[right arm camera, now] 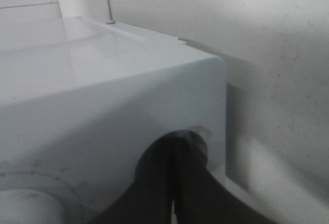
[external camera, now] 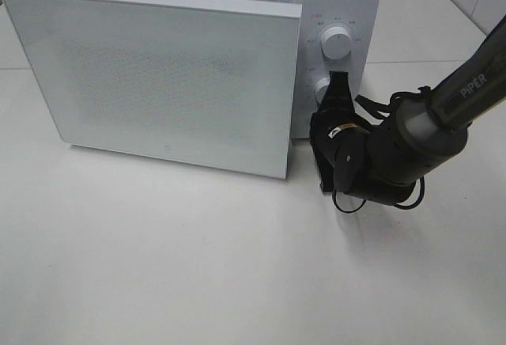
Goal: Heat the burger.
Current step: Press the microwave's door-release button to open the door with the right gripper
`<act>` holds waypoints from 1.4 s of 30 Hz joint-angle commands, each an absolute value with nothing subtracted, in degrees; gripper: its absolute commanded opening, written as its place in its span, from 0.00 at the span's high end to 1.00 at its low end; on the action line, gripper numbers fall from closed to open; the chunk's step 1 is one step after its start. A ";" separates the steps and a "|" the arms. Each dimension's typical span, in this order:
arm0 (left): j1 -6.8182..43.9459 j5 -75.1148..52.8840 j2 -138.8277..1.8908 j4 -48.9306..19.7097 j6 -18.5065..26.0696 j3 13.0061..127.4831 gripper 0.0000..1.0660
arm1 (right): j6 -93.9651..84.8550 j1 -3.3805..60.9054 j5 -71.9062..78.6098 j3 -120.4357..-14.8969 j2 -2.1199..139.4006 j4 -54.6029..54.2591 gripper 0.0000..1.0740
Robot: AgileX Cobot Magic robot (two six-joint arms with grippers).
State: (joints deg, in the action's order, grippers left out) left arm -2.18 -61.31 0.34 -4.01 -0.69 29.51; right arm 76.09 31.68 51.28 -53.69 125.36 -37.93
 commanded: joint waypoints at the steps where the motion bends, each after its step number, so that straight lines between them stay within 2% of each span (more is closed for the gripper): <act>1: -2.29 -61.19 1.20 -4.41 -0.63 29.51 0.08 | 74.48 27.90 77.46 -61.08 124.45 -33.00 1.00; 30: -2.29 -61.19 1.20 -4.41 -0.63 29.51 0.08 | 73.97 28.53 73.68 -60.50 124.45 -32.89 1.00; 37: -2.29 -61.19 1.20 -4.41 -0.63 29.51 0.08 | 74.03 30.08 67.95 -58.61 123.30 -33.35 1.00; 42: -2.29 -61.19 1.20 -4.41 -0.63 29.51 0.08 | 74.37 32.20 60.85 -53.40 121.12 -32.09 1.00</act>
